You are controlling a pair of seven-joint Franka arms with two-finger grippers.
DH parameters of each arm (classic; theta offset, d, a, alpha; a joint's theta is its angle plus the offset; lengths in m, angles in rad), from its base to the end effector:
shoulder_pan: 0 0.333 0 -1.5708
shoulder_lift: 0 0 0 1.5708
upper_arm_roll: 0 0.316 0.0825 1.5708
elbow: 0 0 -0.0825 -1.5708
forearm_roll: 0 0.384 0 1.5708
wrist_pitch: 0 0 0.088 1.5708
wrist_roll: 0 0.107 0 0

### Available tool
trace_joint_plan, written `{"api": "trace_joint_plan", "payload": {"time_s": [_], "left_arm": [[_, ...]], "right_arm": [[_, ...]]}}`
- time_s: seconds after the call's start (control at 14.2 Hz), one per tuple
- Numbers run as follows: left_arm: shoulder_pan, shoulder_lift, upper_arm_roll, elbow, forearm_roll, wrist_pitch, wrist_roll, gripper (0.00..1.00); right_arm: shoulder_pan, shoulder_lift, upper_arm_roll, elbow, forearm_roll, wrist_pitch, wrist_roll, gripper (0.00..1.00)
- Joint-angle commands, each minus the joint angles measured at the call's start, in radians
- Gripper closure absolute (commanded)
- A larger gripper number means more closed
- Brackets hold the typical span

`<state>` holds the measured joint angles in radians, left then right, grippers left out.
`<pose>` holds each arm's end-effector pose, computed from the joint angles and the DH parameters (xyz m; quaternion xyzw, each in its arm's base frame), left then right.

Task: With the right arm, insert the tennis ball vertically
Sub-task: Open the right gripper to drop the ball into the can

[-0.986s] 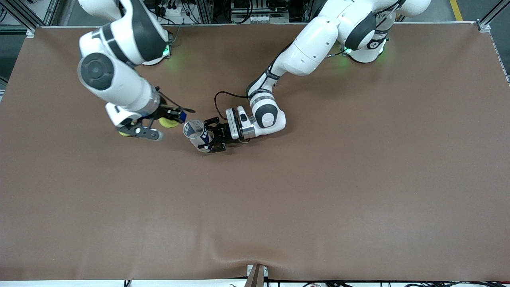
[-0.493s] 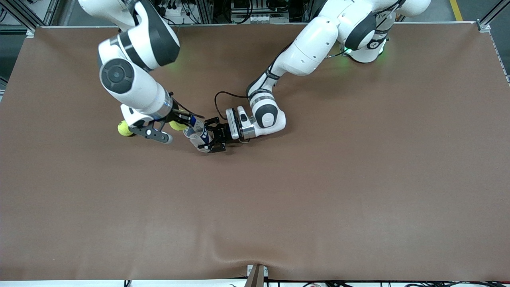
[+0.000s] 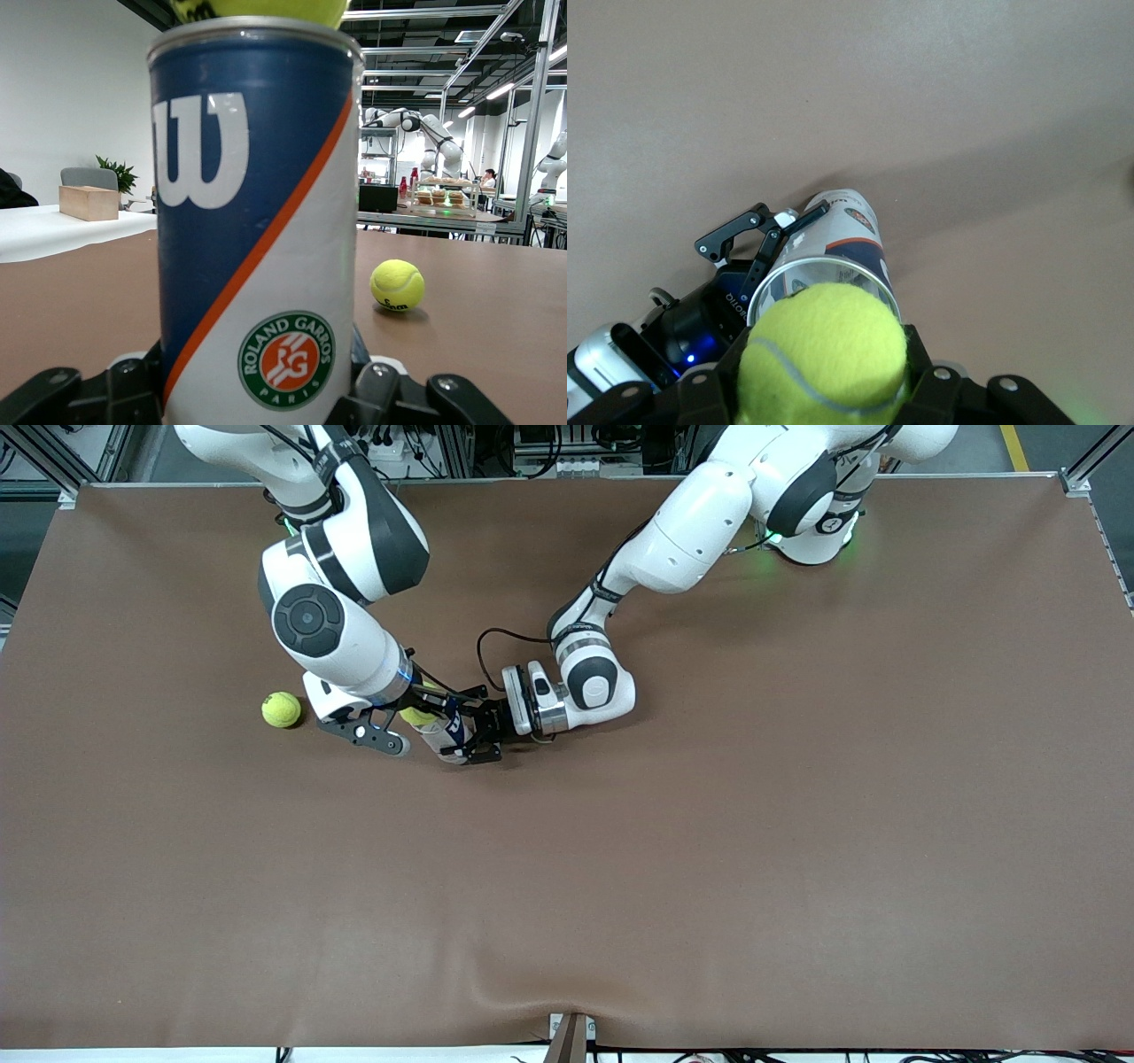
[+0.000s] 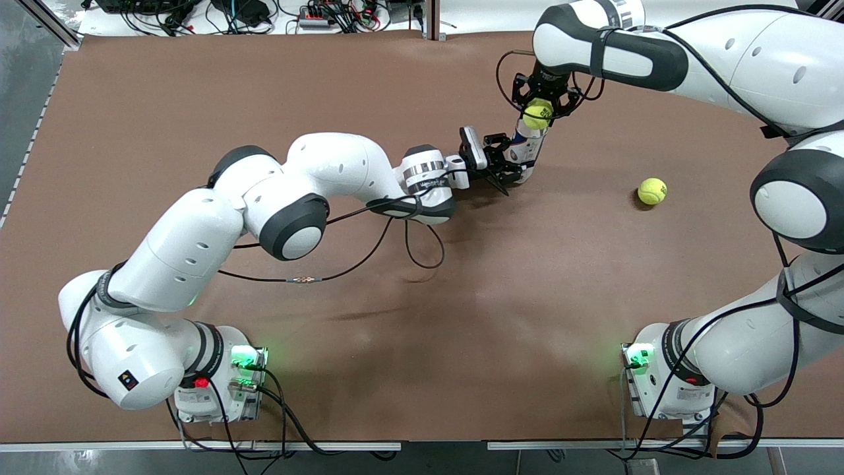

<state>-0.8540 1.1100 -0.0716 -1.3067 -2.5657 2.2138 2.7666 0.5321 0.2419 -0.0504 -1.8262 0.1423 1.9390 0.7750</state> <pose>0.4459 -0.5993 0.0868 0.5614 -0.4151 0.5478 0.4609 0.5322 0.2909 0.3926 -0.9808 0.1747 0.0862 0.0097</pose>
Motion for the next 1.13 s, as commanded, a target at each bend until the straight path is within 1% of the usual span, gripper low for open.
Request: {"api": "trace_joint_plan", "payload": {"time_s": [0.0, 0.07, 0.14, 0.21, 0.28, 0.7, 0.92, 1.06], "left_arm": [[-0.002, 0.028, -0.008, 0.017, -0.126, -0.011, 0.194, 0.29], [-0.002, 0.028, -0.008, 0.017, -0.126, -0.011, 0.194, 0.29], [-0.002, 0.028, -0.008, 0.015, -0.125, -0.011, 0.194, 0.29], [-0.002, 0.028, -0.008, 0.015, -0.125, -0.013, 0.196, 0.29], [-0.002, 0.028, -0.007, 0.015, -0.125, -0.011, 0.196, 0.29], [0.000, 0.028, -0.007, 0.014, -0.125, -0.011, 0.196, 0.29], [0.000, 0.028, -0.007, 0.014, -0.123, -0.013, 0.196, 0.29], [0.000, 0.028, -0.007, 0.014, -0.123, -0.013, 0.196, 0.28]], "right_arm": [[0.016, 0.013, -0.009, 0.004, -0.004, 0.008, 0.020, 0.37], [0.016, 0.016, -0.009, 0.004, -0.004, 0.008, 0.020, 0.36], [0.017, 0.017, -0.009, 0.005, -0.004, 0.006, 0.020, 0.24], [0.017, 0.019, -0.009, 0.005, -0.004, 0.005, 0.020, 0.05], [0.017, 0.017, -0.009, 0.005, -0.004, 0.005, 0.020, 0.00], [0.011, 0.017, -0.011, 0.010, -0.006, 0.000, 0.017, 0.00], [-0.018, 0.005, -0.017, 0.010, -0.009, -0.011, -0.009, 0.00], [-0.055, -0.001, -0.019, 0.005, -0.009, -0.041, -0.075, 0.00]]}}
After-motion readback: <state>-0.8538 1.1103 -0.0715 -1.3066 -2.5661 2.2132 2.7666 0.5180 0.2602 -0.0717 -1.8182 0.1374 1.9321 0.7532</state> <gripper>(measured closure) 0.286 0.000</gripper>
